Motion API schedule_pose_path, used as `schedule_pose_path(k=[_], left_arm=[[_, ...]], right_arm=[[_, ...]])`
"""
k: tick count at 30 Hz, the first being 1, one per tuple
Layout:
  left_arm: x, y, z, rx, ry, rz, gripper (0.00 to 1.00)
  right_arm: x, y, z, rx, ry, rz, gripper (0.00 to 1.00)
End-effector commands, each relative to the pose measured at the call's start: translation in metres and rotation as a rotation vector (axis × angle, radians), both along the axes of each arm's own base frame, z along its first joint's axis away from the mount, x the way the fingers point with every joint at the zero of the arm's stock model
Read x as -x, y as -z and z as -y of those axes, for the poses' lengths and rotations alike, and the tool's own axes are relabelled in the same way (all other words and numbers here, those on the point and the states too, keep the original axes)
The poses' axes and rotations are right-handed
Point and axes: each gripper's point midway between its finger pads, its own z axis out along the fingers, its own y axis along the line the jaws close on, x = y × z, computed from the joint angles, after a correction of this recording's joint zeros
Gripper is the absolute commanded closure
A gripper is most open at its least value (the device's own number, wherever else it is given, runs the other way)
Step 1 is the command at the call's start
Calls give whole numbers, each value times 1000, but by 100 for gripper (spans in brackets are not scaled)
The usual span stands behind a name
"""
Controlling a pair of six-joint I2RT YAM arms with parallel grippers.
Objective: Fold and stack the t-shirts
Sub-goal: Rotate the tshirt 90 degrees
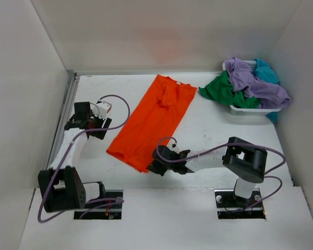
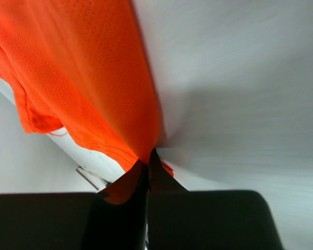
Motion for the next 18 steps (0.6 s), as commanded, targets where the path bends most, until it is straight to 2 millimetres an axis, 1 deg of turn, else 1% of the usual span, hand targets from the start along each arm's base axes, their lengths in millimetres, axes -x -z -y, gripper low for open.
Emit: schedule_pose_path(k=[1, 2, 4, 6, 7, 9, 11, 13, 14, 15, 18], left_arm=[[-21, -53, -7, -138, 114, 237, 31], [-21, -62, -1, -165, 171, 269, 31], [-16, -69, 19, -228, 331, 307, 30], [-6, -64, 39, -313, 524, 326, 31], [2, -58, 50, -358, 627, 330, 31], [21, -38, 70, -454, 851, 324, 31], [42, -19, 87, -527, 1060, 329, 31], [63, -1, 101, -547, 1218, 332, 30], [78, 11, 108, -558, 1316, 317, 30], [89, 19, 112, -560, 1390, 307, 30], [116, 31, 126, -552, 1542, 311, 30]], right_arm=[[5, 26, 42, 97, 10, -9, 100], [8, 25, 45, 86, -14, -1, 100], [16, 27, 59, 80, -39, 7, 100], [24, 29, 78, 86, -52, 11, 100], [28, 30, 86, 91, -59, 10, 100], [37, 35, 105, 105, -92, 7, 100], [42, 39, 116, 124, -169, 21, 100], [45, 41, 123, 150, -256, 36, 100], [48, 42, 126, 162, -281, 38, 100], [49, 43, 129, 173, -294, 41, 100], [50, 39, 136, 182, -298, 60, 100]])
